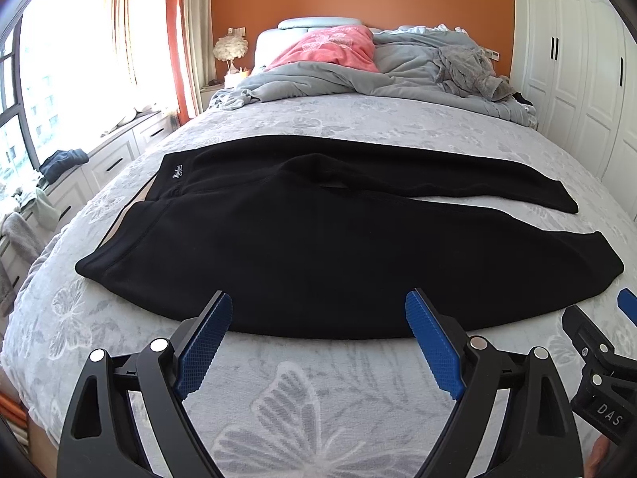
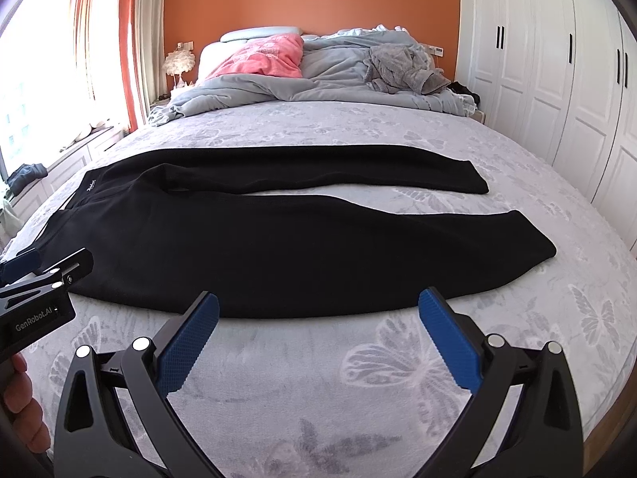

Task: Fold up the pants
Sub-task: 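Move both tools down to the waistband of the black pants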

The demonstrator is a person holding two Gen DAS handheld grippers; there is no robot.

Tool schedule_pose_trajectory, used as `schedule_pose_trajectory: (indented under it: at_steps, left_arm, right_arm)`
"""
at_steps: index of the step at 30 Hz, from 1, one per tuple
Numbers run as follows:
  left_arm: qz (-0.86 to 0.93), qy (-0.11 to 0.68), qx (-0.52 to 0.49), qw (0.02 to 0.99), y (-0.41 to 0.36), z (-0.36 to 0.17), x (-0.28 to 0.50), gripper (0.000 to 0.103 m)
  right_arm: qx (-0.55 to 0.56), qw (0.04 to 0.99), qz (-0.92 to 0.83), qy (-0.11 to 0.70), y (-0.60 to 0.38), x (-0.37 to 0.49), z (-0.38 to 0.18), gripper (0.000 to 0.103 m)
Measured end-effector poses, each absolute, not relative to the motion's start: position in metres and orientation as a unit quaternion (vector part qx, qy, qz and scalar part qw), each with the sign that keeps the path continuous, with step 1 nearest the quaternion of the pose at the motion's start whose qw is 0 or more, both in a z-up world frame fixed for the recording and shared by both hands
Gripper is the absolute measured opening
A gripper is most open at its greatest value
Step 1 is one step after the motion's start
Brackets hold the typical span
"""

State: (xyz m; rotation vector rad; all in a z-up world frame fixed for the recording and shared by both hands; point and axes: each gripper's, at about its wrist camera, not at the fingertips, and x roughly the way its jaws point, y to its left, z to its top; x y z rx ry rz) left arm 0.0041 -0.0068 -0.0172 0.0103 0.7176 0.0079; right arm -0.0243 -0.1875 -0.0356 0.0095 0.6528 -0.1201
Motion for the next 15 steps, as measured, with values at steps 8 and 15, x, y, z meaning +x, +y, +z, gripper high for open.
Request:
schedule_pose_trajectory:
  at_steps: [8,15]
  left_arm:
    - [-0.068,0.401,-0.028,0.913,0.011,-0.009,0.031,0.087]
    - [-0.093,0.424,-0.050,0.900,0.067,0.022,0.105,0.091]
  right_arm:
    - [0.032,0.922,-0.004,0.386,-0.241,0.020,-0.011,0.098]
    - [0.043,0.916,-0.062,0.394,-0.374,0.130,0.007,0.098]
